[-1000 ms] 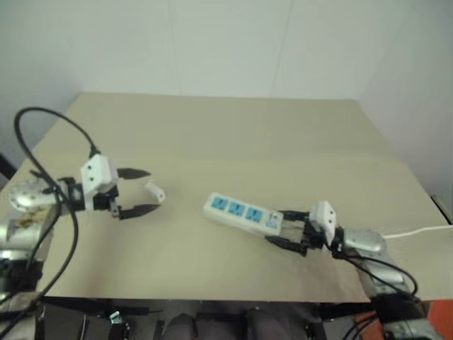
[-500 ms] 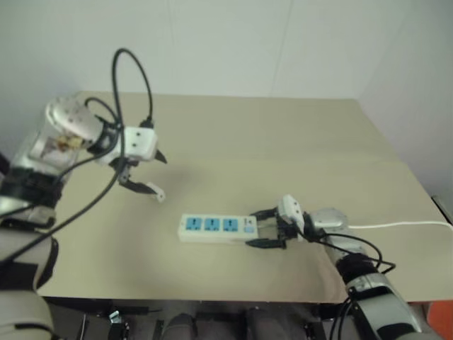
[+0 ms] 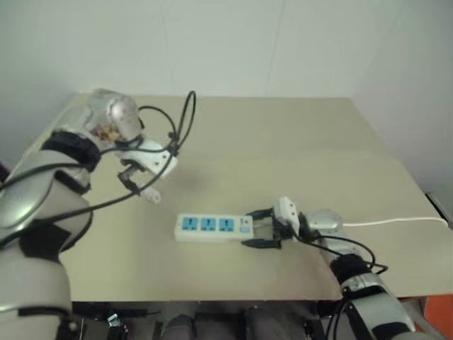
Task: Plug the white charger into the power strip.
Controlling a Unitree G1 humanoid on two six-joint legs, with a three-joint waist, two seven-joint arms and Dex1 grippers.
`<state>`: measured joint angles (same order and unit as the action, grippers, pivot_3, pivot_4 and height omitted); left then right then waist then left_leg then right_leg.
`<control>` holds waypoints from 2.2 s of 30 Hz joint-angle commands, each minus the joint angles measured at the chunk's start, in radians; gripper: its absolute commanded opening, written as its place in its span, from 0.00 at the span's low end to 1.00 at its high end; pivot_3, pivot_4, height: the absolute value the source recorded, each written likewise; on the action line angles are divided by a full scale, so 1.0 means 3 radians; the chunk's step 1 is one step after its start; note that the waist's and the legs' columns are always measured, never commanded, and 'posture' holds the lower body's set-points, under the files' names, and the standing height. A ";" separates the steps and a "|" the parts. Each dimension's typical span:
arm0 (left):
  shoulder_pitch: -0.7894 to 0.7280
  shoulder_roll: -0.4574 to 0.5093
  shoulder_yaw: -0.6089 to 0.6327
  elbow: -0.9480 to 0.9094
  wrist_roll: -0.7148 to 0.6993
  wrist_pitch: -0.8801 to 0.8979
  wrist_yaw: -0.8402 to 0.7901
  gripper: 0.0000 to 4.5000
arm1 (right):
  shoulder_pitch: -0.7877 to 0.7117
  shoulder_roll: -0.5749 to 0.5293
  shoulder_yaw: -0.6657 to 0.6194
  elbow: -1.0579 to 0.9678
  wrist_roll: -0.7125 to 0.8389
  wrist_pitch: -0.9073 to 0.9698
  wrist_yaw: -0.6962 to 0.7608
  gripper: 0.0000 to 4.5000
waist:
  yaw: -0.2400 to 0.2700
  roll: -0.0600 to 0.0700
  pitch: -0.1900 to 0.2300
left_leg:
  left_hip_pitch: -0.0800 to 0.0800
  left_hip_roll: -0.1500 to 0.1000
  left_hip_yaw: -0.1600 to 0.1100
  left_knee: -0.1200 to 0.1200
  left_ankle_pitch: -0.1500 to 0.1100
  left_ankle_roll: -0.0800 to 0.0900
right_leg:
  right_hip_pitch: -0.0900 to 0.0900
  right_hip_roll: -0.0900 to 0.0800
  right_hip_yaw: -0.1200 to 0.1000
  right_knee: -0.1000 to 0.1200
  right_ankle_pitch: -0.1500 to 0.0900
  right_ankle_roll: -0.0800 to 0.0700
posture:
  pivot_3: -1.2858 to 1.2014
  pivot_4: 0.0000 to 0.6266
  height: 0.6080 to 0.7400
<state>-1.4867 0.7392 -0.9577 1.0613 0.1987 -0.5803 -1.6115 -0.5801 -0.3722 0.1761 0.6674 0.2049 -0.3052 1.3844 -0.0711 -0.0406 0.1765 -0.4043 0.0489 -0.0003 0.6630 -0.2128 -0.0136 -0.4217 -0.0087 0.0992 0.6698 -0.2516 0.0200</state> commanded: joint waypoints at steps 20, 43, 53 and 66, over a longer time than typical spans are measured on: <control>0.0327 -0.0220 0.0429 0.0079 0.1040 -0.0387 0.0338 1.00 | 0.0140 0.0024 0.0154 -0.0082 -0.0281 0.0025 -0.0296 0.76 | -0.0013 -0.0001 -0.0001 | 0.0019 -0.0001 -0.0002 0.0000 0.0000 0.0000 | 0.0005 0.0009 0.0014 0.0019 -0.0009 0.0013 | 0.52 0.24 1.00; 0.0426 -0.0423 0.0507 0.0384 0.1658 -0.0232 0.0963 1.00 | 0.0257 -0.0032 0.0186 -0.0189 -0.0353 0.0050 -0.0445 0.76 | -0.0011 -0.0002 -0.0002 | 0.0021 -0.0002 -0.0002 0.0000 0.0000 0.0000 | 0.0005 0.0011 0.0016 0.0021 -0.0009 0.0013 | 0.52 0.24 1.00; 0.0460 -0.0463 0.0519 0.0467 0.1757 -0.0231 0.1095 0.79 | 0.0261 -0.0052 0.0202 -0.0188 -0.0372 0.0049 -0.0496 0.76 | -0.0011 -0.0003 -0.0002 | 0.0021 -0.0003 -0.0002 0.0000 0.0000 0.0000 | 0.0005 0.0011 0.0017 0.0022 -0.0009 0.0013 | 0.52 0.24 1.00; 0.0504 -0.0498 0.0569 0.0493 0.1795 -0.0249 0.1168 0.23 | 0.0245 -0.0072 0.0231 -0.0172 -0.0387 0.0039 -0.0541 0.76 | -0.0011 -0.0004 -0.0004 | 0.0031 -0.0004 -0.0001 0.0000 0.0000 0.0000 | 0.0011 0.0012 0.0021 0.0024 -0.0009 0.0013 | 0.52 0.24 1.00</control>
<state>-1.3326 0.5887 -0.8016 1.2094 0.7299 -0.6528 -1.2732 -0.5250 -0.3788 0.2093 0.5767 0.1696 -0.3105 1.2567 -0.0743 -0.0419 0.1753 -0.3948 0.0476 -0.0006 0.6630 -0.2129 -0.0136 -0.4183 -0.0052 0.1058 0.6770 -0.2543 0.0240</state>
